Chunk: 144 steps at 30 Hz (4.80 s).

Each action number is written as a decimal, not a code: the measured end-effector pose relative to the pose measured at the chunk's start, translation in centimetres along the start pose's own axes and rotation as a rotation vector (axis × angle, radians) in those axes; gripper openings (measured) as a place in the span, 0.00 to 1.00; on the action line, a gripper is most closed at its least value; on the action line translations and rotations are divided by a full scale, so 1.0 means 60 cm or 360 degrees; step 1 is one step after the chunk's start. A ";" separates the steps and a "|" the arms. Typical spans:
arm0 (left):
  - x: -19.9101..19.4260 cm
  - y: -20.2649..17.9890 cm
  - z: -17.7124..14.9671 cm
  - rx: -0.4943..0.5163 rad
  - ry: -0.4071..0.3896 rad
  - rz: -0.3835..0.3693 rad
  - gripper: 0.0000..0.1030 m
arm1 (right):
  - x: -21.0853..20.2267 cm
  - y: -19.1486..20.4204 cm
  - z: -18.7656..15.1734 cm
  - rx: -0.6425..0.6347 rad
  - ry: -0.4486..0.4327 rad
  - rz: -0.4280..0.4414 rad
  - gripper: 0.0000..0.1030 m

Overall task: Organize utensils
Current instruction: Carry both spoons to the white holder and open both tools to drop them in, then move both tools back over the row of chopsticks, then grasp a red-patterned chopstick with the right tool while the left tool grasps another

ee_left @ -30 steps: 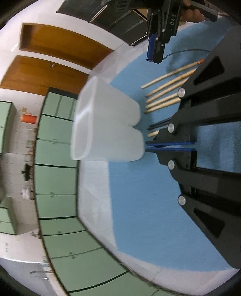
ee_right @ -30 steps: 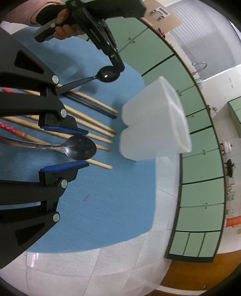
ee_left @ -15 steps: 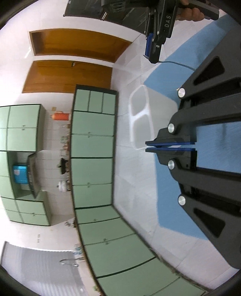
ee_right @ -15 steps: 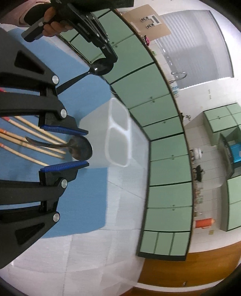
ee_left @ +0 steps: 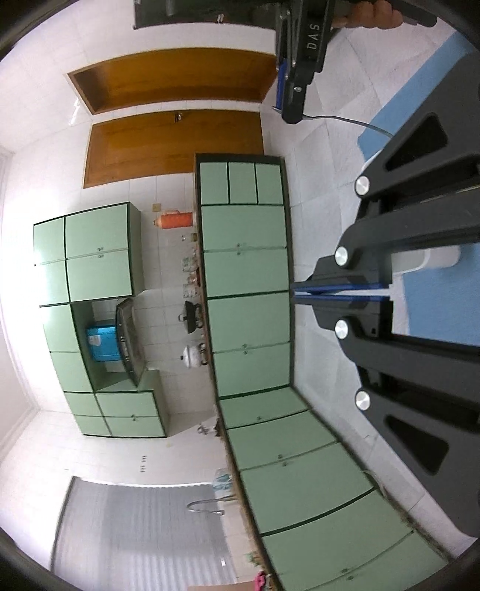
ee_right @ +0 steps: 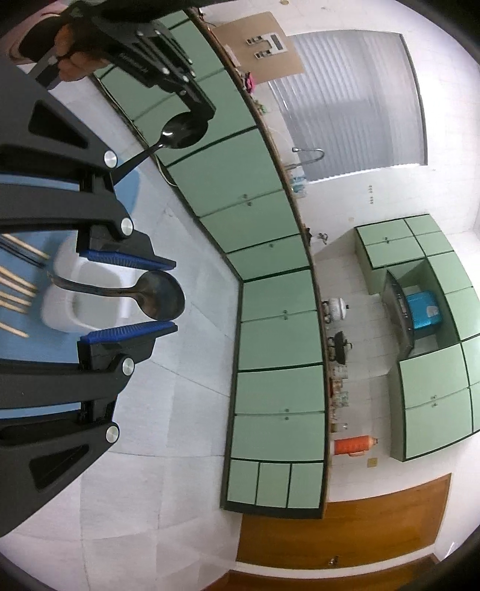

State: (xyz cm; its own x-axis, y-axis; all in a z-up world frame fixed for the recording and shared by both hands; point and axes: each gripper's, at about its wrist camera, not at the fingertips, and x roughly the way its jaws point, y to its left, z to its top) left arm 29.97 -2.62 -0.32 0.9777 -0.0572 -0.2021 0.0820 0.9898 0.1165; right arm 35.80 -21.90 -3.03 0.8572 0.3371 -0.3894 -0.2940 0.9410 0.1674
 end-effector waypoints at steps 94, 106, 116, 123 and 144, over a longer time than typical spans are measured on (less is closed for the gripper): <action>-0.182 -0.046 -0.427 -0.0104 0.1110 -0.0275 0.70 | -0.179 0.035 -0.471 0.0045 0.0654 -0.0267 0.18; -0.173 -0.052 -0.425 -0.0075 0.1124 -0.0259 0.66 | -0.184 0.028 -0.473 0.0076 0.0648 -0.0248 0.18; -0.166 -0.019 -0.422 -0.0118 0.1160 -0.0139 0.53 | -0.187 0.026 -0.473 0.0092 0.0641 -0.0241 0.18; -0.176 -0.027 -0.427 -0.0114 0.1125 -0.0186 0.53 | -0.188 0.033 -0.475 0.0072 0.0634 -0.0205 0.19; -0.166 -0.042 -0.426 -0.0195 0.1108 -0.0224 0.05 | -0.162 0.047 -0.468 0.0056 0.0676 -0.0258 0.05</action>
State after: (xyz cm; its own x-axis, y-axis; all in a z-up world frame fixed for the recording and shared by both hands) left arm 15.12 -1.21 -23.44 0.6058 -0.1295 -0.7850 0.1360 0.9890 -0.0582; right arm 14.78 -21.71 -24.20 0.6396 0.1743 -0.7487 -0.1494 0.9836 0.1013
